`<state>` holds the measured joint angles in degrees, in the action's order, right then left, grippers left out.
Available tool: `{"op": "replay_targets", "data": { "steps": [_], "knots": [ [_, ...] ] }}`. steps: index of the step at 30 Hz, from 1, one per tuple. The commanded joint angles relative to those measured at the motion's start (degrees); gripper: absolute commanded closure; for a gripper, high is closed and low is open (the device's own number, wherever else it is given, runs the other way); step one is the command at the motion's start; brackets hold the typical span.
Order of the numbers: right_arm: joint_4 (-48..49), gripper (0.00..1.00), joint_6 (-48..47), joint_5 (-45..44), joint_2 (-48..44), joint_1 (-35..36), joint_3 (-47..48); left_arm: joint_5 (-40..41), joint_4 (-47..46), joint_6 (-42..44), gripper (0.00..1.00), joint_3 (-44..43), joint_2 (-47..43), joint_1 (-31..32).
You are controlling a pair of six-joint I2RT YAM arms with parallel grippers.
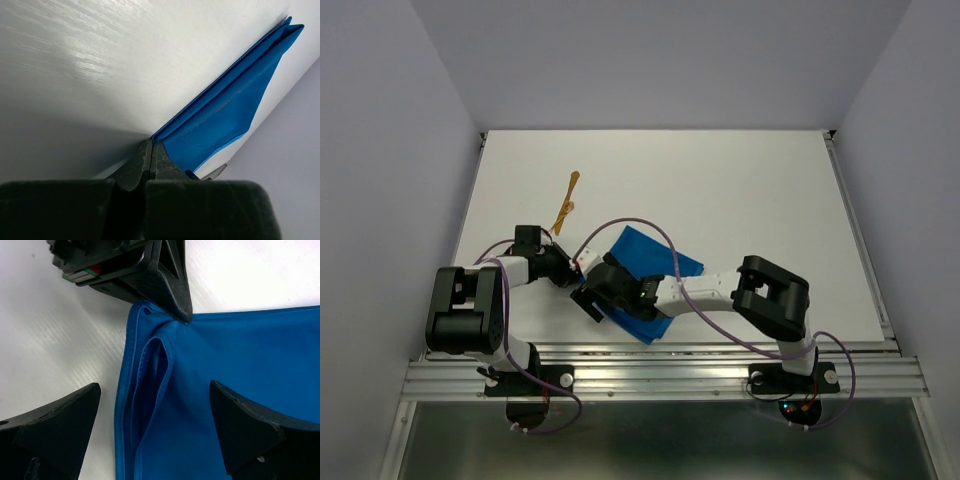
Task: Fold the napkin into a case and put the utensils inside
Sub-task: Pick up the lower triangle-folded napkin from the center of the board.
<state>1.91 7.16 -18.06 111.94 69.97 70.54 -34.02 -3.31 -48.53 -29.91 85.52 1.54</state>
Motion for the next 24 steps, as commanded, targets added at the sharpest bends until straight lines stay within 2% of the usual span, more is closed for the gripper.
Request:
{"op": "replay_targets", "data": {
  "steps": [1, 7, 10, 13, 16, 17, 19, 20, 22, 24],
  "knots": [
    [2.65, 0.06, -2.50, -7.94, 2.23, 2.10, 3.37, 0.36, 0.85, -0.07, 1.00, -1.03, -2.11, 0.39],
    [3.71, 0.16, -3.55, -12.78, 5.92, 2.62, 5.74, 0.45, 0.85, -0.07, 1.00, -0.94, -2.11, 0.39],
    [4.06, 0.23, -3.73, -13.40, 6.71, 2.62, 6.45, 0.45, 0.85, 0.11, 1.00, -0.94, -2.02, 0.39],
    [4.15, 0.34, -3.47, -14.71, 7.50, 2.62, 6.89, 0.45, 0.85, 0.02, 1.00, -0.85, -1.84, 0.39],
    [4.24, 0.48, -3.47, -15.42, 7.77, 2.62, 7.06, 0.53, 0.85, 0.11, 1.00, -0.76, -1.93, 0.31],
    [4.33, 0.58, -3.55, -15.51, 7.68, 2.62, 7.06, 0.53, 0.85, 0.11, 1.00, -0.76, -2.02, 0.30],
    [4.50, 0.70, -3.73, -15.60, 7.59, 2.62, 7.15, 0.53, 0.85, 0.19, 1.00, -0.85, -2.11, 0.30],
    [4.59, 0.81, -3.82, -15.60, 7.50, 2.62, 7.33, 0.53, 0.85, 0.19, 1.00, -0.85, -2.28, 0.30],
    [4.50, 0.96, -3.82, -13.15, 7.07, 1.93, 7.33, 0.62, 1.02, 0.37, 1.00, -0.85, -2.63, 0.30],
    [4.59, 0.99, -3.82, -10.50, 6.45, 1.31, 7.24, 0.71, 1.20, 0.63, 0.98, -1.11, -2.99, 0.30]
  ]
}}
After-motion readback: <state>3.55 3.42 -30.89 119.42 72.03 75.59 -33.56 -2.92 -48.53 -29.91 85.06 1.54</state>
